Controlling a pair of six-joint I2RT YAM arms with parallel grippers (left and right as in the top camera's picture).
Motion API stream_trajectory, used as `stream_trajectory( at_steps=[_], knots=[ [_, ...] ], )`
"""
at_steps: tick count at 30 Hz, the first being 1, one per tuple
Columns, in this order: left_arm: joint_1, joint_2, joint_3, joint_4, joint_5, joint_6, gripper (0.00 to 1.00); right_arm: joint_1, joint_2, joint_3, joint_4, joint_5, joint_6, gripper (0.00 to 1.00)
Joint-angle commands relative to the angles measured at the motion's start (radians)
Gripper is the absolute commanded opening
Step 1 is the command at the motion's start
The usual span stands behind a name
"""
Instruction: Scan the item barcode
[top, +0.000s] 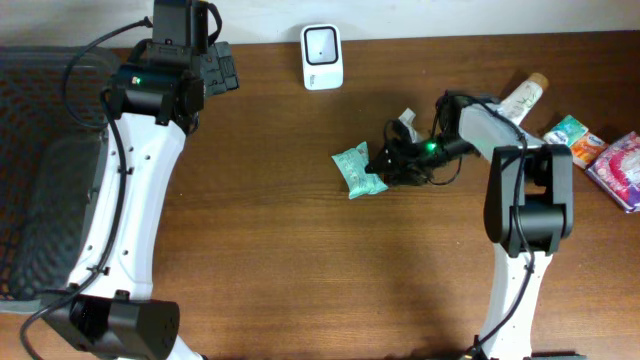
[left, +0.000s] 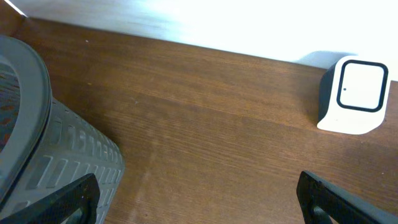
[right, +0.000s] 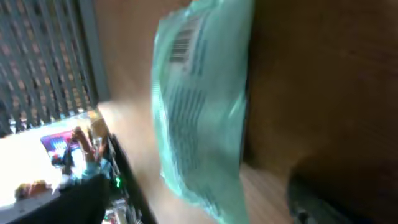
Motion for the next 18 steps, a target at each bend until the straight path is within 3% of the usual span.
stream_trajectory(
  at_steps=[1, 3, 8, 13, 15, 18],
  knots=[
    [0.004, 0.0, 0.004, 0.002, -0.007, 0.012, 0.99, 0.01, 0.003, -0.1, 0.128, 0.022, 0.168, 0.8],
    [0.004, 0.0, 0.004, 0.002, -0.007, 0.012, 0.99, 0.019, 0.003, -0.153, 0.173, 0.022, 0.168, 0.71],
    [0.004, 0.0, 0.004, 0.002, -0.007, 0.012, 0.99, 0.06, 0.003, -0.225, 0.287, -0.001, 0.201, 0.04],
    [0.004, 0.0, 0.004, 0.002, -0.007, 0.012, 0.99, 0.06, -0.04, -0.117, 0.251, -0.097, 0.2, 0.04],
    [0.004, 0.0, 0.004, 0.002, -0.007, 0.012, 0.99, 0.071, -0.135, -0.031, 0.23, -0.034, 0.181, 0.04],
    [0.004, 0.0, 0.004, 0.002, -0.007, 0.012, 0.99, 0.115, -0.325, 0.011, 0.241, 0.05, 0.038, 0.04]
  ],
)
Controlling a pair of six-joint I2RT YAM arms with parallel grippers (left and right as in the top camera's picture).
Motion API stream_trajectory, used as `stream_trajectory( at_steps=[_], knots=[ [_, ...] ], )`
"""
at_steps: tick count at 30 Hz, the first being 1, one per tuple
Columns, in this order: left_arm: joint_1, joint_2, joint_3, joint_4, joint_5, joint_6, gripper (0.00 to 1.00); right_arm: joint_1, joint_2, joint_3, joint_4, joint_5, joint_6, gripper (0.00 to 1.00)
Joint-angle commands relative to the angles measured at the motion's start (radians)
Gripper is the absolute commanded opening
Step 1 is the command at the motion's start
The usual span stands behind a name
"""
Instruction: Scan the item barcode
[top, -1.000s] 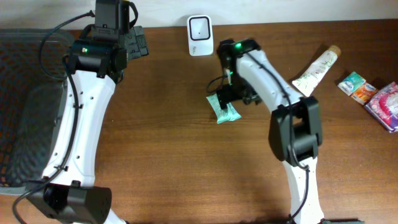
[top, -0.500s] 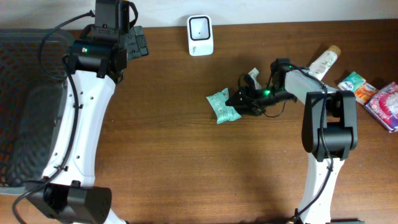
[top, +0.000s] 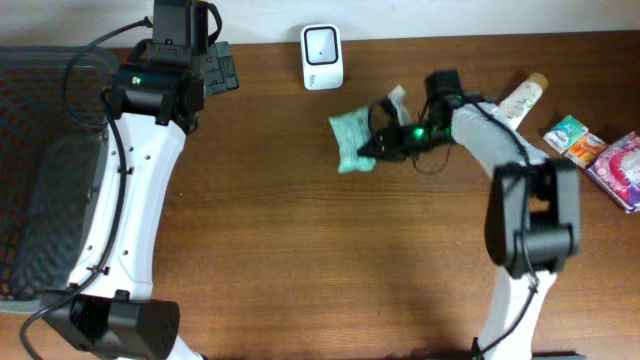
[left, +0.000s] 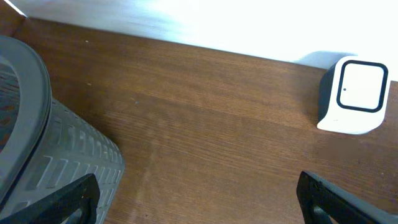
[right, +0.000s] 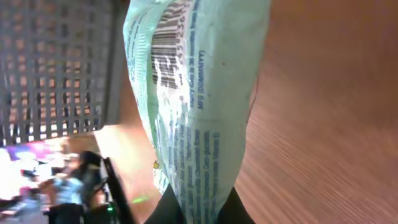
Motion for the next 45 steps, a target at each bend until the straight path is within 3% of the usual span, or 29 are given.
stream_trajectory(
  at_steps=[1, 5, 23, 25, 30, 34, 38, 42, 43, 44, 45],
  knots=[
    [0.004, 0.0, 0.004, 0.001, -0.006, 0.012, 0.99, 0.046, -0.22, 0.039, 0.043, 0.105, -0.114, 0.04],
    [0.004, 0.0, 0.004, 0.001, -0.007, 0.012, 0.99, 0.054, -0.36, 0.039, 0.156, 0.177, -0.114, 0.04],
    [0.004, 0.0, 0.003, 0.001, -0.007, 0.012, 0.99, 0.054, -0.36, 0.038, 0.053, 0.182, -0.11, 0.04],
    [0.004, 0.0, 0.004, 0.001, -0.007, 0.012, 0.99, 0.054, -0.36, 0.038, -0.005, 0.33, -0.045, 0.04],
    [0.004, 0.0, 0.004, 0.001, -0.007, 0.012, 0.99, 0.063, -0.344, 0.022, -0.357, 1.124, 0.338, 0.04],
    [0.004, 0.0, 0.004, 0.001, -0.007, 0.012, 0.99, 0.1, -0.301, -0.128, -0.328, 1.451, 0.399, 0.04],
    [0.004, 0.0, 0.004, 0.001, -0.006, 0.012, 0.99, 0.102, -0.255, -0.221, -0.217, 1.508, 0.407, 0.04],
    [0.004, 0.0, 0.004, 0.001, -0.006, 0.012, 0.99, 0.189, -0.231, -0.227, -0.177, 1.431, 0.404, 0.04],
    [0.004, 0.0, 0.004, 0.001, -0.007, 0.012, 0.99, 0.231, -0.225, -0.229, -0.166, 1.432, 0.403, 0.09],
    [0.004, 0.0, 0.004, 0.002, -0.006, 0.012, 0.99, 0.283, -0.221, -0.229, -0.159, 1.422, 0.404, 0.22],
    [0.004, 0.0, 0.004, 0.001, -0.007, 0.012, 0.99, 0.325, -0.221, -0.229, -0.155, 1.387, 0.404, 0.24]
  ],
)
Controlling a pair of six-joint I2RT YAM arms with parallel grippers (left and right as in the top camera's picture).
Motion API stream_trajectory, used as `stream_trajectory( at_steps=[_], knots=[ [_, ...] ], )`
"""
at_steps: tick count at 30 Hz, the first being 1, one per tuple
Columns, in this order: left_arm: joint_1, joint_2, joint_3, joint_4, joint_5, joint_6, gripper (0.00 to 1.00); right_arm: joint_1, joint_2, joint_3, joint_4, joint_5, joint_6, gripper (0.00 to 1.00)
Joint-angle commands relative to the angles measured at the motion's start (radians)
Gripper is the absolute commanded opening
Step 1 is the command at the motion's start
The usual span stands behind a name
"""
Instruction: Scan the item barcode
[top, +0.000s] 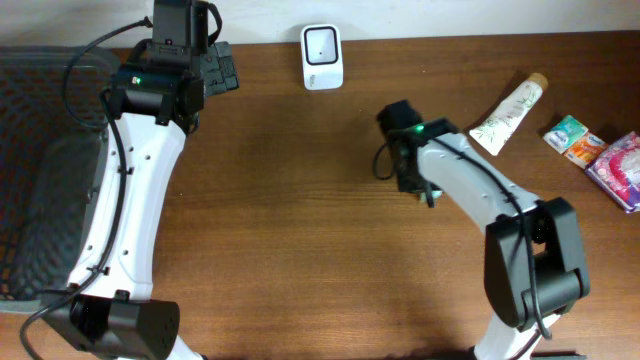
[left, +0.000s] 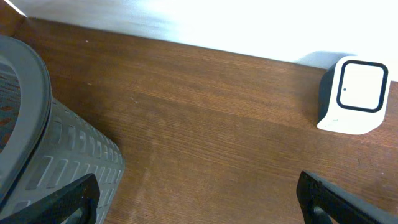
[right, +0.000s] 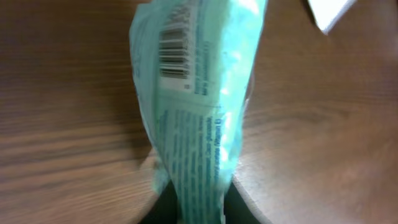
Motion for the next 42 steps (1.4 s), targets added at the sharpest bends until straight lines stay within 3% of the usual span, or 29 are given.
stream_trajectory(
  at_steps=[1, 4, 8, 10, 14, 16, 18, 23, 24, 27, 30, 34, 36, 37, 38, 39, 40, 42],
  knots=[
    [0.004, 0.0, 0.004, 0.001, -0.007, 0.012, 0.99, 0.116, 0.016, -0.005, 0.015, -0.087, 0.012, 0.25],
    [0.004, 0.0, 0.004, 0.001, -0.007, 0.012, 0.99, 0.252, 0.016, 0.007, 0.075, -0.182, 0.012, 0.4],
    [0.004, 0.0, 0.004, 0.001, -0.007, 0.012, 0.99, 0.219, 0.016, 0.074, 0.043, 0.014, 0.008, 0.73],
    [0.004, 0.0, 0.004, 0.001, -0.006, 0.012, 0.99, 0.16, 0.019, 0.065, 0.047, 0.014, 0.008, 0.74],
    [0.004, 0.0, 0.004, 0.001, -0.007, 0.012, 0.99, 0.073, 0.077, 0.023, 0.138, 0.012, -0.125, 0.73],
    [0.004, 0.0, 0.004, 0.001, -0.007, 0.012, 0.99, 0.074, 0.109, 0.023, 0.17, 0.019, -0.147, 0.69],
    [0.004, 0.0, 0.004, 0.001, -0.007, 0.012, 0.99, 0.068, 0.136, 0.023, 0.181, 0.054, -0.146, 0.58],
    [0.004, 0.0, 0.004, 0.001, -0.006, 0.012, 0.99, 0.068, 0.249, 0.023, 0.171, 0.169, -0.146, 0.53],
    [0.004, 0.0, 0.004, 0.001, -0.007, 0.012, 0.99, 0.068, 0.256, 0.023, 0.168, 0.169, -0.146, 0.33],
    [0.004, 0.0, 0.004, 0.001, -0.007, 0.012, 0.99, 0.068, 0.254, 0.031, 0.144, 0.168, -0.145, 0.04],
    [0.004, 0.0, 0.004, 0.001, -0.006, 0.012, 0.99, 0.068, 0.246, 0.148, 0.039, 0.053, -0.138, 0.04],
    [0.004, 0.0, 0.004, 0.001, -0.006, 0.012, 0.99, 0.058, 0.216, 0.417, -0.091, -0.464, -0.184, 0.04],
    [0.004, 0.0, 0.004, 0.001, -0.007, 0.012, 0.99, 0.034, 0.217, 0.416, -0.112, -0.459, -0.184, 0.04],
    [0.004, 0.0, 0.004, 0.001, -0.007, 0.012, 0.99, 0.032, 0.217, 0.416, -0.136, -0.383, -0.183, 0.24],
    [0.004, 0.0, 0.004, 0.001, -0.007, 0.012, 0.99, 0.036, 0.218, 0.415, -0.17, -0.278, -0.174, 0.58],
    [0.004, 0.0, 0.004, 0.001, -0.007, 0.012, 0.99, 0.043, 0.218, 0.407, -0.183, -0.206, -0.125, 0.69],
    [0.005, 0.0, 0.003, 0.001, -0.006, 0.012, 0.99, 0.044, 0.223, 0.395, -0.183, -0.146, -0.075, 0.7],
    [0.004, 0.0, 0.004, 0.001, -0.006, 0.012, 0.99, 0.044, 0.238, 0.34, -0.164, -0.021, 0.044, 0.82]
  ],
)
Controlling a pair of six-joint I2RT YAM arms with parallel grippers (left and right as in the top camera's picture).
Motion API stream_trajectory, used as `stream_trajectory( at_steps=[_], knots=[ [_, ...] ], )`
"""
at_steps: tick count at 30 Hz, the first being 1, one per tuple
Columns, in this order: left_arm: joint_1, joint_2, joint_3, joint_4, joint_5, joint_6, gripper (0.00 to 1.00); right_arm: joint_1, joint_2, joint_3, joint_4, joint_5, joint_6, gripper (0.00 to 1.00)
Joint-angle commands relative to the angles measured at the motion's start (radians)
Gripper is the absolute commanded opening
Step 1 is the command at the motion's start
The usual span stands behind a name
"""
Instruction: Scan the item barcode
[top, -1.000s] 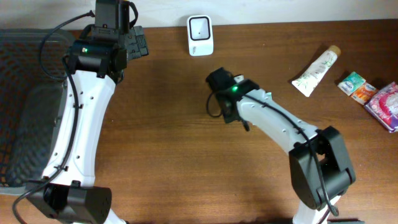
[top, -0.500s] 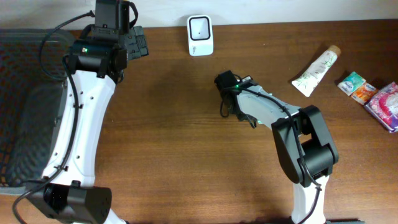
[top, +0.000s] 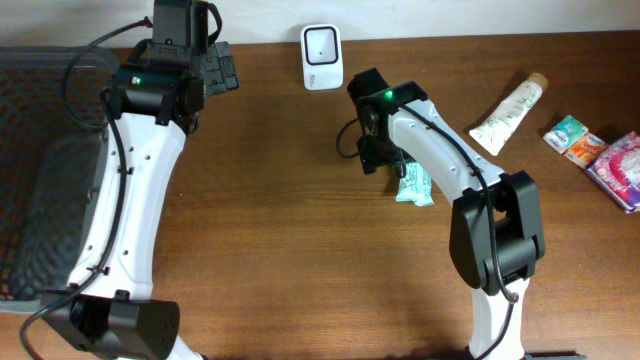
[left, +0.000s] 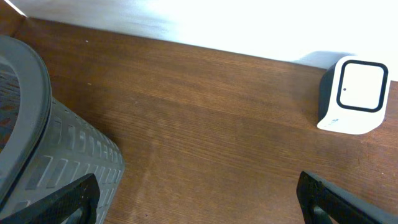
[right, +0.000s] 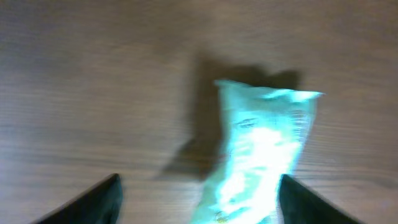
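Observation:
A pale green packet (top: 414, 185) lies flat on the wooden table (top: 300, 260), just right of my right gripper (top: 375, 155). In the right wrist view the packet (right: 261, 149) shows blurred between and below my open right gripper (right: 199, 202), apart from both fingers. The white barcode scanner (top: 322, 57) stands at the table's back edge; it also shows in the left wrist view as the scanner (left: 352, 95). My left gripper (left: 199, 199) is open over bare wood near the back left, holding nothing.
A dark mesh basket (top: 40, 180) fills the left side, its grey rim (left: 37, 124) in the left wrist view. At the far right lie a white tube (top: 508, 112), a small teal-and-orange pack (top: 574, 137) and a pink packet (top: 620, 168).
My right gripper was shut on the green packet, barcode facing the wrist camera. Now it is open and the packet lies on the table beside it. The left arm has not moved.
My right gripper first held the green packet low at mid table. Then it held it raised near the scanner, barcode visible. Later it held the packet further down the table. Now the packet lies released on the wood and the gripper is open.

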Motion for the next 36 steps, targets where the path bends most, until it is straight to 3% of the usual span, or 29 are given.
stream_trajectory(
  at_steps=[1, 3, 6, 7, 8, 9, 12, 15, 20, 21, 24, 27, 29, 31, 33, 36],
  knots=[
    [0.004, 0.0, 0.004, 0.001, -0.006, 0.012, 0.99, 0.003, 0.011, -0.104, 0.055, 0.164, 0.127, 0.85],
    [0.004, 0.0, 0.004, 0.001, -0.007, 0.012, 0.99, 0.003, 0.011, -0.192, 0.135, 0.19, 0.127, 0.84],
    [0.004, 0.0, 0.004, 0.001, -0.007, 0.012, 0.99, 0.0, 0.011, -0.282, 0.191, 0.239, 0.126, 0.59],
    [0.004, 0.0, 0.004, 0.001, -0.007, 0.012, 0.99, 0.001, 0.011, -0.291, 0.192, 0.234, 0.126, 0.32],
    [0.004, 0.0, 0.004, 0.001, -0.006, 0.012, 0.99, 0.001, 0.011, -0.29, 0.193, 0.217, 0.126, 0.12],
    [0.004, 0.0, 0.004, 0.001, -0.007, 0.012, 0.99, 0.0, 0.011, -0.279, 0.188, 0.182, 0.126, 0.04],
    [0.004, 0.0, 0.004, 0.001, -0.007, 0.012, 0.99, -0.009, -0.007, -0.14, 0.145, -0.066, 0.089, 0.04],
    [0.004, 0.0, 0.004, 0.001, -0.007, 0.012, 0.99, -0.049, -0.018, 0.021, 0.11, -0.702, -0.095, 0.04],
    [0.004, 0.0, 0.004, 0.001, -0.007, 0.012, 0.99, -0.083, 0.019, -0.066, 0.179, -1.139, -0.129, 0.05],
    [0.004, 0.0, 0.004, 0.001, -0.007, 0.012, 0.99, -0.09, 0.021, -0.112, 0.225, -1.218, -0.128, 0.12],
    [0.004, 0.0, 0.004, 0.001, -0.006, 0.012, 0.99, -0.136, 0.021, -0.232, 0.286, -1.226, -0.034, 0.24],
    [0.004, 0.0, 0.004, 0.001, -0.007, 0.012, 0.99, -0.195, 0.021, -0.251, 0.249, -0.985, 0.021, 0.43],
    [0.004, 0.0, 0.004, 0.001, -0.006, 0.012, 0.99, -0.238, 0.02, -0.233, 0.18, -0.866, 0.02, 0.45],
    [0.004, 0.0, 0.004, 0.001, -0.007, 0.012, 0.99, -0.254, 0.014, -0.158, 0.074, -0.865, -0.06, 0.41],
    [0.004, 0.0, 0.004, 0.001, -0.007, 0.012, 0.99, -0.228, 0.013, -0.105, 0.042, -0.903, -0.108, 0.53],
    [0.004, 0.0, 0.004, 0.001, -0.007, 0.012, 0.99, -0.127, 0.015, -0.123, 0.133, -0.972, -0.117, 0.72]
  ],
)
